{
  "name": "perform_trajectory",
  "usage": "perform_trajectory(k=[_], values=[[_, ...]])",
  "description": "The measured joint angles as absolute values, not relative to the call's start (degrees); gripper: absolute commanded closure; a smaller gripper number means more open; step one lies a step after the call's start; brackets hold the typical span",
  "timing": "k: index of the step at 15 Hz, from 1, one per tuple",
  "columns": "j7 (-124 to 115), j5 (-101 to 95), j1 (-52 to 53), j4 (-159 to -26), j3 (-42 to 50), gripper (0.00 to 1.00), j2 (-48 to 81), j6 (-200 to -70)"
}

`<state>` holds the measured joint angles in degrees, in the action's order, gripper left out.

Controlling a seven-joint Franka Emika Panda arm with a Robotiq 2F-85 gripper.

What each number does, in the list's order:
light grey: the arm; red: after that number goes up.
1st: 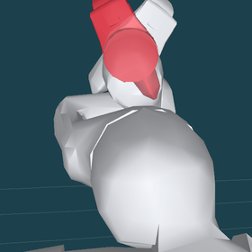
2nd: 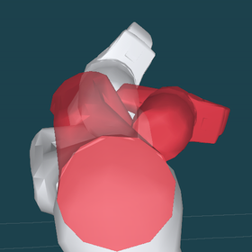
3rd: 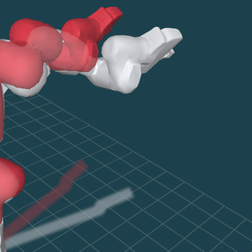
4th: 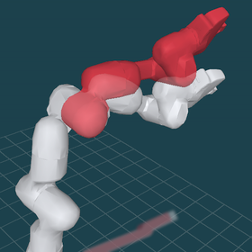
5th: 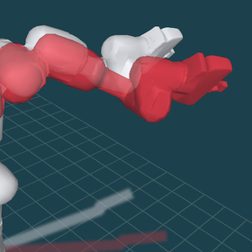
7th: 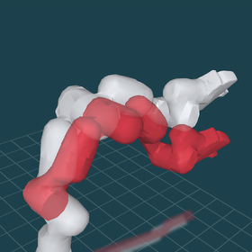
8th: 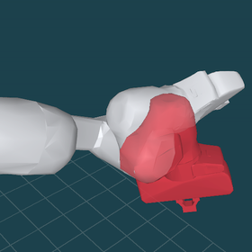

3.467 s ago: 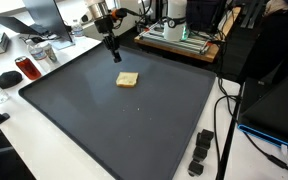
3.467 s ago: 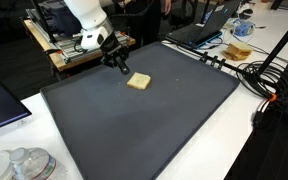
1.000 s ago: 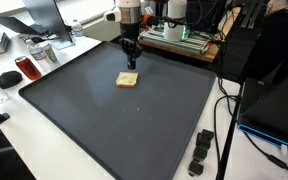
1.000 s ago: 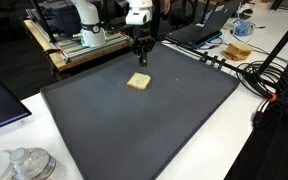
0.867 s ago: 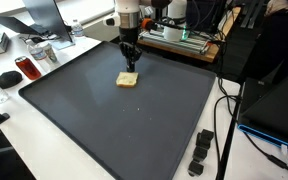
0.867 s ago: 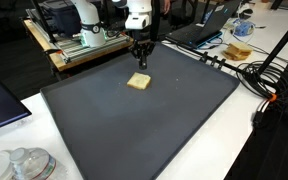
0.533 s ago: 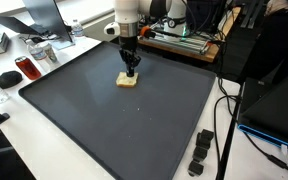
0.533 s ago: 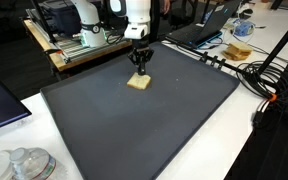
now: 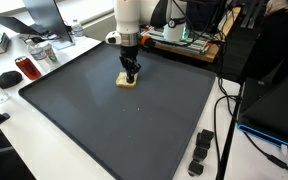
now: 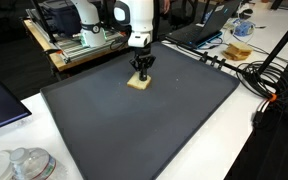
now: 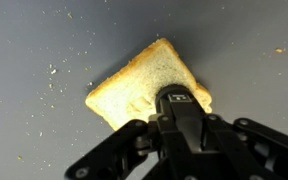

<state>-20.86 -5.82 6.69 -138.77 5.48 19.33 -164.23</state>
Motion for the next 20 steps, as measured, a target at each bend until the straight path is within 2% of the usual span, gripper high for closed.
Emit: perform_trajectory(k=[20], values=[[-20.9, -5.7, 8.0, -135.7, 6.3, 0.95, 20.9, -160.1]])
